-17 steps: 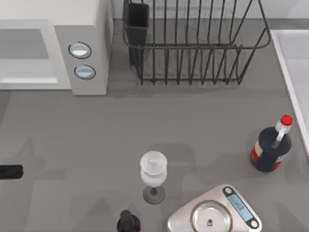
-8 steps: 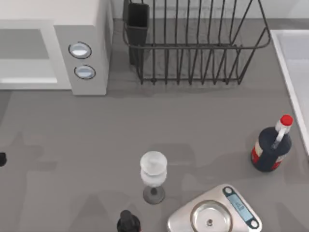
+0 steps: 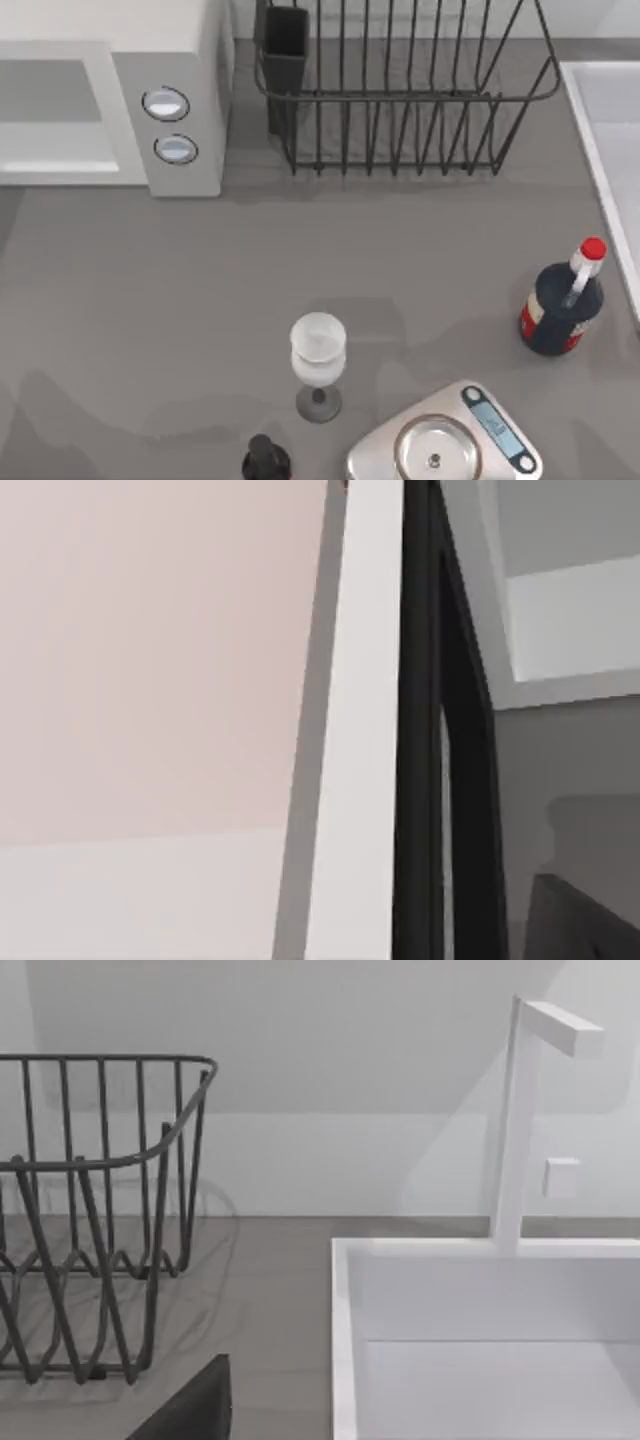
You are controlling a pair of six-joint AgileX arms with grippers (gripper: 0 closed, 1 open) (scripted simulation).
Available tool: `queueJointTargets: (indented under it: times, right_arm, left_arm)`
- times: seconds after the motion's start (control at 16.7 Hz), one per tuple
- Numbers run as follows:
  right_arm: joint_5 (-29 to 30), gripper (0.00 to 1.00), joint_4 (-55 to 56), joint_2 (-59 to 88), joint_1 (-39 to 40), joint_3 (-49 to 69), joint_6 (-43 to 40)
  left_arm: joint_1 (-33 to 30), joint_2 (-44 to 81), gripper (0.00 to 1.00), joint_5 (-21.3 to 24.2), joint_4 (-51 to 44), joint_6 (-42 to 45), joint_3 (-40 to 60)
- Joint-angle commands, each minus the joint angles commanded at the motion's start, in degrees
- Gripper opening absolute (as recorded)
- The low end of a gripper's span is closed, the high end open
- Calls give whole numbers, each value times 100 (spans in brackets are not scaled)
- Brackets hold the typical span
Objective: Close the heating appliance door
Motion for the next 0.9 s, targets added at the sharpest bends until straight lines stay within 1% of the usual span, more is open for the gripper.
queueJointTargets:
  times: [0.24, 0.42, 0.54, 0.66, 0.9]
  right_arm:
    - [0, 100, 0, 0, 0, 0, 0]
    - [0, 100, 0, 0, 0, 0, 0]
    - [0, 100, 0, 0, 0, 0, 0]
    - [0, 100, 0, 0, 0, 0, 0]
    - [0, 100, 0, 0, 0, 0, 0]
  left_arm:
    - [1378, 2214, 0, 939, -1185, 1055, 1783]
    - [2053, 3486, 0, 1510, -1934, 1609, 2848]
    - [2304, 4048, 0, 1788, -2308, 1854, 3365]
    - [2414, 4370, 0, 1963, -2547, 1995, 3680]
    - [2438, 4475, 0, 2026, -2634, 2040, 3786]
